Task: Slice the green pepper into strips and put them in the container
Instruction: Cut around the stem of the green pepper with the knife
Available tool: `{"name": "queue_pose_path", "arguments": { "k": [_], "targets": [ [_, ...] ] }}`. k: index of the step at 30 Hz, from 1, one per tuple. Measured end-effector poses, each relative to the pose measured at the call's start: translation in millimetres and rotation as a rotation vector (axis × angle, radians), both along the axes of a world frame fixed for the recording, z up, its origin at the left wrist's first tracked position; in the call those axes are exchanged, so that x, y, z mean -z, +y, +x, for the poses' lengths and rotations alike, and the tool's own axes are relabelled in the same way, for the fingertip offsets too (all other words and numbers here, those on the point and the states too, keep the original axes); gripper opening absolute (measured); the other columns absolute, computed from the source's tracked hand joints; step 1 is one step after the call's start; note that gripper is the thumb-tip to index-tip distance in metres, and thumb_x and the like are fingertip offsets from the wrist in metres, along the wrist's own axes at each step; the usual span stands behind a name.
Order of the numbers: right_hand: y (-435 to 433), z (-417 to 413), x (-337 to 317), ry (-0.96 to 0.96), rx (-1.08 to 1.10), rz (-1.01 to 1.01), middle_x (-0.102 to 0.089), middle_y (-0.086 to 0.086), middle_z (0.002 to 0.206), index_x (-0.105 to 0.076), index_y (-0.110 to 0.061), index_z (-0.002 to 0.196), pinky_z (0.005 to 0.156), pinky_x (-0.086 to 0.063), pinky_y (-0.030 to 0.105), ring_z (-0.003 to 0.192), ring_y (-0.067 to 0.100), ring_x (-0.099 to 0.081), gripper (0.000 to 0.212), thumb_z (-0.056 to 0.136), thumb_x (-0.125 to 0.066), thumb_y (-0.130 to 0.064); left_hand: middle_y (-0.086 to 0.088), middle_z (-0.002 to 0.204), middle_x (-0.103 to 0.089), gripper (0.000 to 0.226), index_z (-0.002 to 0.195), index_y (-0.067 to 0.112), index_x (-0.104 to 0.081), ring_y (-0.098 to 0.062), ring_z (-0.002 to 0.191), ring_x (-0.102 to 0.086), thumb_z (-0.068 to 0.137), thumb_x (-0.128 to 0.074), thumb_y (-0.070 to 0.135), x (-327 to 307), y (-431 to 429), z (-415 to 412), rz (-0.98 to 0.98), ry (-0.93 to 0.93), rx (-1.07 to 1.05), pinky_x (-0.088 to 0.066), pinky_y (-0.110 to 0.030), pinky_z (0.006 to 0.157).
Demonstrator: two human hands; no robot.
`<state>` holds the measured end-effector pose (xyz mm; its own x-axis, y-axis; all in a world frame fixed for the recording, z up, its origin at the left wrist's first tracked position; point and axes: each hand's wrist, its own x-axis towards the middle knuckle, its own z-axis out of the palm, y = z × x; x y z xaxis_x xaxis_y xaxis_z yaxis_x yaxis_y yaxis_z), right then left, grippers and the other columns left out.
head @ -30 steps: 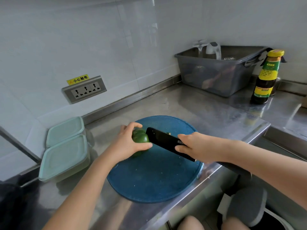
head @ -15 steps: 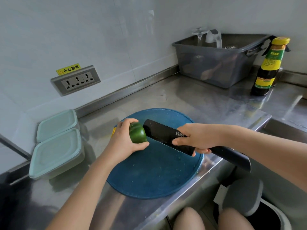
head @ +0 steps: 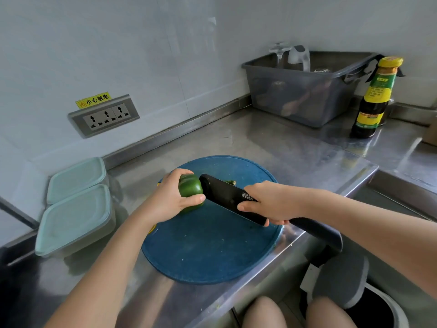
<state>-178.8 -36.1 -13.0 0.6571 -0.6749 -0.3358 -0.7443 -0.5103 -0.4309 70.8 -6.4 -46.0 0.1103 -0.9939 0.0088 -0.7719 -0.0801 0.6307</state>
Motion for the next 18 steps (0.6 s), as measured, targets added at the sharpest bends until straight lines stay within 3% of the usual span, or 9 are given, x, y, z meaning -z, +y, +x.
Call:
{"name": "queue_pose_path", "arguments": {
  "k": [4,7,10,14,18],
  "targets": [
    [1,2,-6,0.038,-0.009,-0.063,-0.056,0.004,0.054,-0.033,-0.019,0.073,0.041,-0.042,0.022,0.032,0.017,-0.045,0.033,0.099,-0.037,-0.038,0.006,0.123,-0.052,0.070,0.119,0.034,-0.046,-0.013,0.112,-0.051,0.057,-0.071,0.057,-7,1,3,0.032,0.047,0.065,-0.043,-0.032,0.097],
    [3,2,-3,0.056,0.008,-0.075,-0.059,0.005,0.064,-0.034,-0.020,0.076,0.038,-0.040,0.021,0.031,0.014,-0.046,0.031,0.099,-0.037,-0.040,0.005,0.124,-0.053,0.069,0.120,0.033,-0.047,-0.012,0.113,-0.052,0.059,-0.069,0.055,-8,-1,6,0.048,0.066,0.090,-0.043,-0.029,0.095],
    [7,6,6,0.042,0.046,-0.102,-0.053,0.005,0.070,-0.038,-0.015,0.085,0.048,-0.045,0.030,0.045,0.020,-0.053,0.029,0.099,-0.038,-0.040,0.006,0.123,-0.054,0.066,0.122,0.031,-0.048,-0.008,0.111,-0.052,0.064,-0.073,0.052,-8,-2,8,0.051,0.080,0.114,-0.040,-0.016,0.085],
    [12,8,12,0.032,0.033,-0.205,-0.040,0.001,0.072,-0.039,-0.011,0.092,0.048,-0.031,0.031,0.057,0.019,-0.043,0.030,0.100,-0.037,-0.039,0.008,0.118,-0.060,0.075,0.120,0.031,-0.051,-0.005,0.108,-0.056,0.053,-0.067,0.062,-12,-4,12,0.102,0.151,0.166,-0.043,-0.017,0.088],
    [16,7,13,0.015,0.015,-0.235,-0.041,0.004,0.074,-0.036,-0.010,0.091,0.046,-0.027,0.029,0.057,0.019,-0.041,0.030,0.100,-0.037,-0.038,0.007,0.115,-0.065,0.069,0.118,0.032,-0.054,-0.003,0.105,-0.060,0.055,-0.070,0.055,-19,-7,20,0.175,0.208,0.241,-0.043,-0.013,0.087]
  ]
}}
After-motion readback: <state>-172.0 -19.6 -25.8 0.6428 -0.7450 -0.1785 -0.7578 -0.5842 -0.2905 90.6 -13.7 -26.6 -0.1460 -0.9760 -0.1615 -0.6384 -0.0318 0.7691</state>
